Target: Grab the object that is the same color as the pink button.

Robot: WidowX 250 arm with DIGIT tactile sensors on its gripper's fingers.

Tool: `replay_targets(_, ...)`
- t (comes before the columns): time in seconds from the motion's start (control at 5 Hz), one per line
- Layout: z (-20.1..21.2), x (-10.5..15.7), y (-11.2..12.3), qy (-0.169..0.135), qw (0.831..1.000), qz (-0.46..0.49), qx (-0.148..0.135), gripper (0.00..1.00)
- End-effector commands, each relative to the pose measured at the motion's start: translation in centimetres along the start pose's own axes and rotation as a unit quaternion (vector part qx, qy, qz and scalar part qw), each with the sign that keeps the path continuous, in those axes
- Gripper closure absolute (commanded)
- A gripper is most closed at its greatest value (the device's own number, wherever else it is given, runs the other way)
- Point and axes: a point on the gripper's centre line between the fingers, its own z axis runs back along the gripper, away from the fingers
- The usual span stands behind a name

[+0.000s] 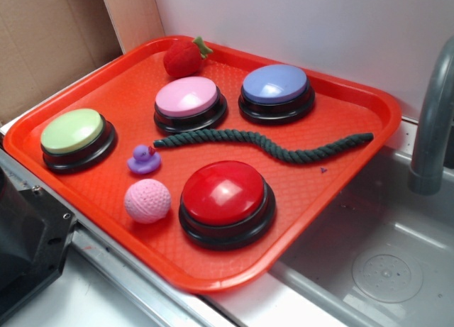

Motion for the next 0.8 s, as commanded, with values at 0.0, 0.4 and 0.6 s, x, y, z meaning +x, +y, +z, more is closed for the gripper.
replay_targets(0.0, 0.0, 0.0, 0.0, 0.0, 1.0, 0.0, 0.0, 0.0)
replay_targets(0.4, -4.4, 0.7, -4.0, 0.048, 0.967, -0.25, 0.024, 0.0)
replay_targets(0.6, -7.4, 0.2, -3.8, 0.077, 0.926, -0.37, 0.025, 0.0)
